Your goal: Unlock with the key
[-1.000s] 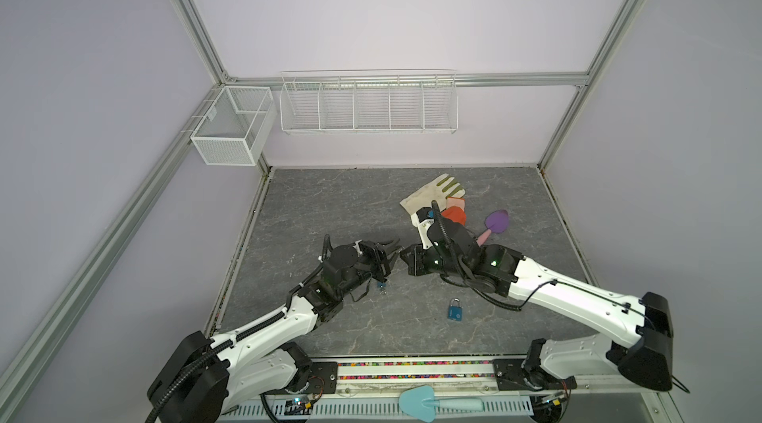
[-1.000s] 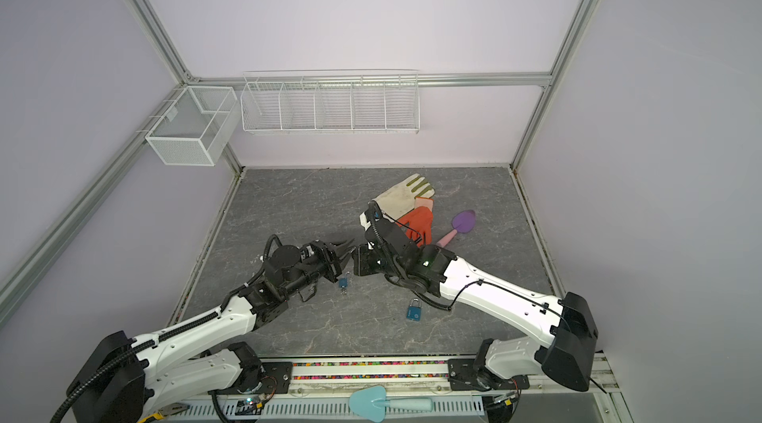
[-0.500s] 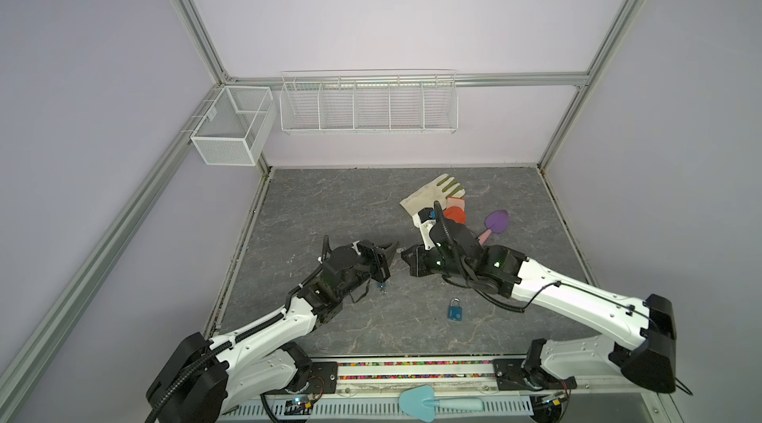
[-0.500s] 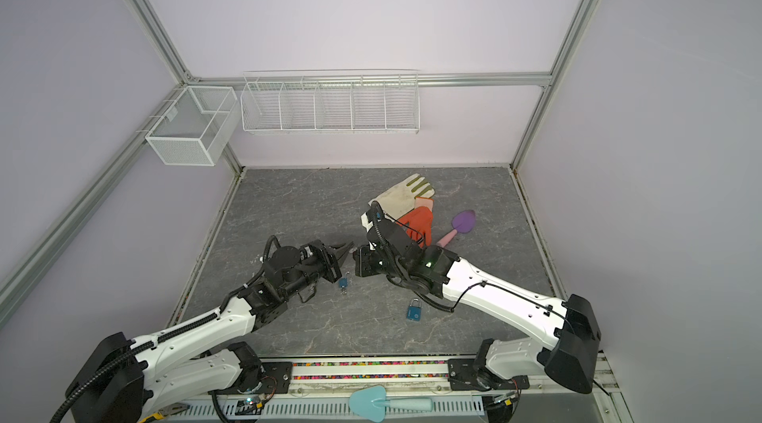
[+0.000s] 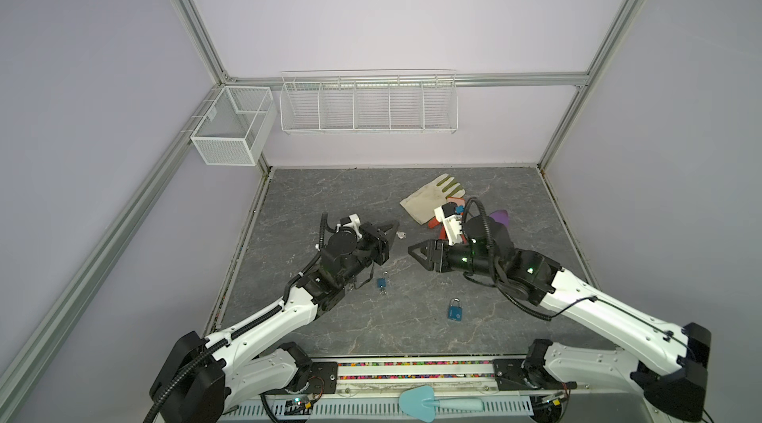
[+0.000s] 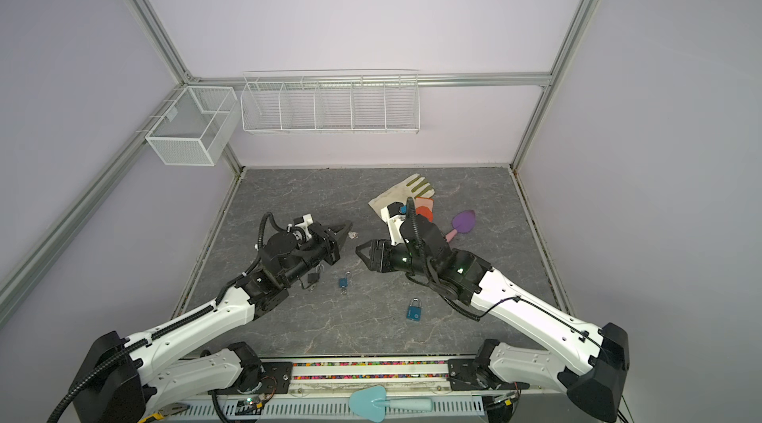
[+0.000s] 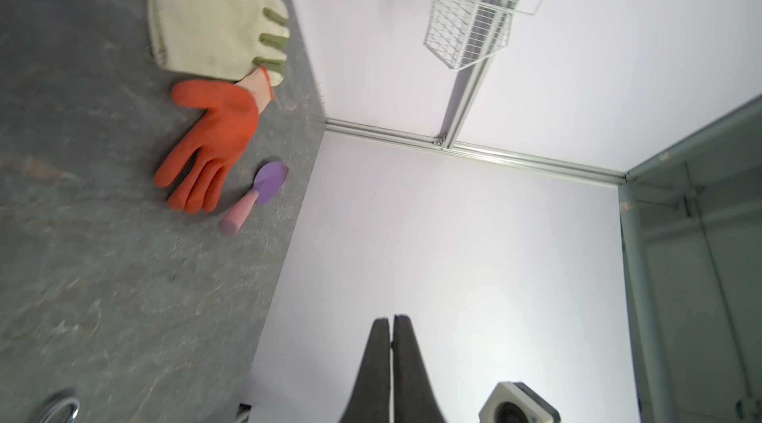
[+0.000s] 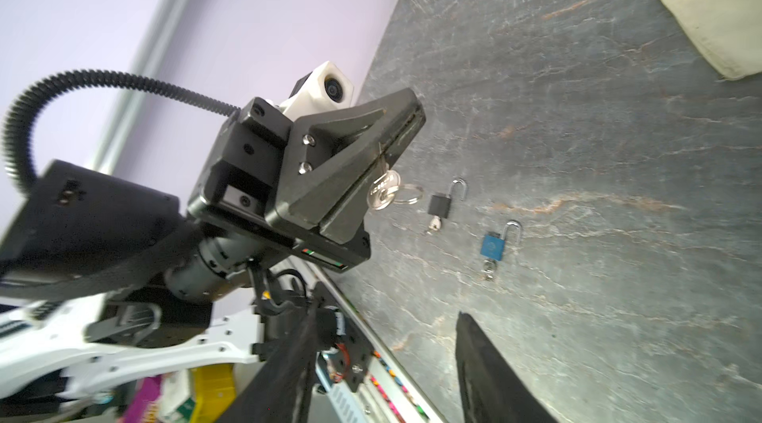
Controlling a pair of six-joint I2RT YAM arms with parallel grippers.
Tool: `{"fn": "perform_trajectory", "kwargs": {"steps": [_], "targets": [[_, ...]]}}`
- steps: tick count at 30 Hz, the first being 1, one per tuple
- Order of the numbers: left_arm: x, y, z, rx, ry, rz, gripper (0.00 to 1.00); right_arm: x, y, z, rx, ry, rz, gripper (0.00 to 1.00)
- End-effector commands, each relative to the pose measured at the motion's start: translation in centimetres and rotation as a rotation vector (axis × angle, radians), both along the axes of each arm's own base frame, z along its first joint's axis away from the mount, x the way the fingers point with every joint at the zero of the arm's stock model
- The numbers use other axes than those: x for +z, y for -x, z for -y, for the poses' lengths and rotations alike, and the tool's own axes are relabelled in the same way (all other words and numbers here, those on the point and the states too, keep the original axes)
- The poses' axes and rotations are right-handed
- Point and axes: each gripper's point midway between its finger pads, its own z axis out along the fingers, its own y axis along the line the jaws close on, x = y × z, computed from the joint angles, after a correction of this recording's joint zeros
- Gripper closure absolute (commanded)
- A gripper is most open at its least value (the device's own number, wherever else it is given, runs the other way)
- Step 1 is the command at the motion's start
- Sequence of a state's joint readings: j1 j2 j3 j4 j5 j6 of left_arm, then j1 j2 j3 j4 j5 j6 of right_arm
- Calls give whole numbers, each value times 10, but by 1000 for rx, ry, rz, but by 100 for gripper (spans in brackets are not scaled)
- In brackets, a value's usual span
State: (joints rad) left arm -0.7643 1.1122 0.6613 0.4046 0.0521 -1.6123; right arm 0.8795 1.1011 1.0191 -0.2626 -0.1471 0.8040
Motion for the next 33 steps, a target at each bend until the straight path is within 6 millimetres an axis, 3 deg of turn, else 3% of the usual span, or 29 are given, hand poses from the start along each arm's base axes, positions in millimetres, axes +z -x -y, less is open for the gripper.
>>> {"fn": "perform_trajectory", "kwargs": {"steps": [1, 5, 9, 18, 23, 33], "targets": [[49, 0, 16, -69, -76, 273, 100, 35, 8, -4, 95, -190, -3, 40], [88, 8, 33, -142, -80, 451, 100, 57, 5, 3, 115, -278, 19, 39], [107, 19, 47, -187, -117, 562, 100, 65, -1, 9, 98, -340, 16, 42], [124, 33, 51, -176, -167, 675, 100, 82, -10, 9, 89, -407, 56, 57], [128, 32, 46, -143, -170, 690, 100, 80, -11, 9, 85, -412, 49, 66], [133, 35, 42, -136, -157, 698, 100, 83, -15, 7, 84, -419, 57, 70]]}}
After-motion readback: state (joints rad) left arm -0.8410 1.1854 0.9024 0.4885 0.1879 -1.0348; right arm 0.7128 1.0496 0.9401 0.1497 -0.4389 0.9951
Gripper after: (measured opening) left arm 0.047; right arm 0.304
